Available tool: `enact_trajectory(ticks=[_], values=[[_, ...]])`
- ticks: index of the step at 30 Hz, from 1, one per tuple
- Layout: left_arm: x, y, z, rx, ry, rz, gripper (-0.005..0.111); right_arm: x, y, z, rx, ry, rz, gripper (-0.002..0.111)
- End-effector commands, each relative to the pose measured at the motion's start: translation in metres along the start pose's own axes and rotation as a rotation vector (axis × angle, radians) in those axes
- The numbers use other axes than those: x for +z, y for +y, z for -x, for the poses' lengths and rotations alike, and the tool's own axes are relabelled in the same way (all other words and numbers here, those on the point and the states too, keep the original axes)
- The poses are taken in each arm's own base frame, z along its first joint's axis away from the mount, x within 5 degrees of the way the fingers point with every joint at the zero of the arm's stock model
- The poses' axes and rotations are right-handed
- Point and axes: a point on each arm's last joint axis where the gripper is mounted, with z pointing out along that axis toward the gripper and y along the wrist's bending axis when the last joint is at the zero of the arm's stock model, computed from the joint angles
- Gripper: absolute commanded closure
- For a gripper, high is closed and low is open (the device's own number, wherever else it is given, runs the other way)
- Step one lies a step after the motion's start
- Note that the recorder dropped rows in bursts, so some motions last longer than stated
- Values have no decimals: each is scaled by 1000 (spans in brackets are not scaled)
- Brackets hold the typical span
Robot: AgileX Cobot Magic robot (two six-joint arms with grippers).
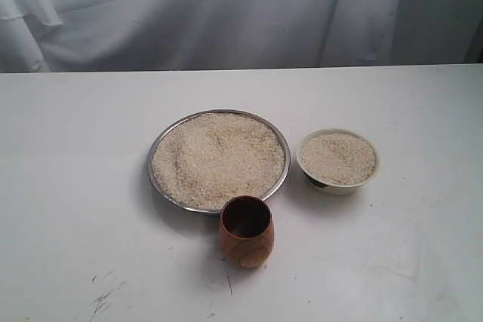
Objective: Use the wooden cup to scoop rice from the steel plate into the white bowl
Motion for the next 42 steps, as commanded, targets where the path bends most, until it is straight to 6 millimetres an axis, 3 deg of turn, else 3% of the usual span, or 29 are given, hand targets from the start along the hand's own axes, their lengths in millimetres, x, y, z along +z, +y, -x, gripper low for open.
enact_trajectory(ticks=[1,8,27,34,42], values=[[0,0,-1,-4,-7,-2,107,-1,-1,13,-15,-153,-8,108],[0,0,-1,-4,-7,-2,107,-12,-2,44,-15,-511,-24,108],[0,0,-1,-4,-7,-2,107,-42,-7,78,127,-990,-23,108],[0,0,-1,-4,-7,-2,107,-52,-8,122,127,-1034,-21,108],[0,0,-1,-4,-7,-2,107,-28,-5,179,133,-971,50,108]])
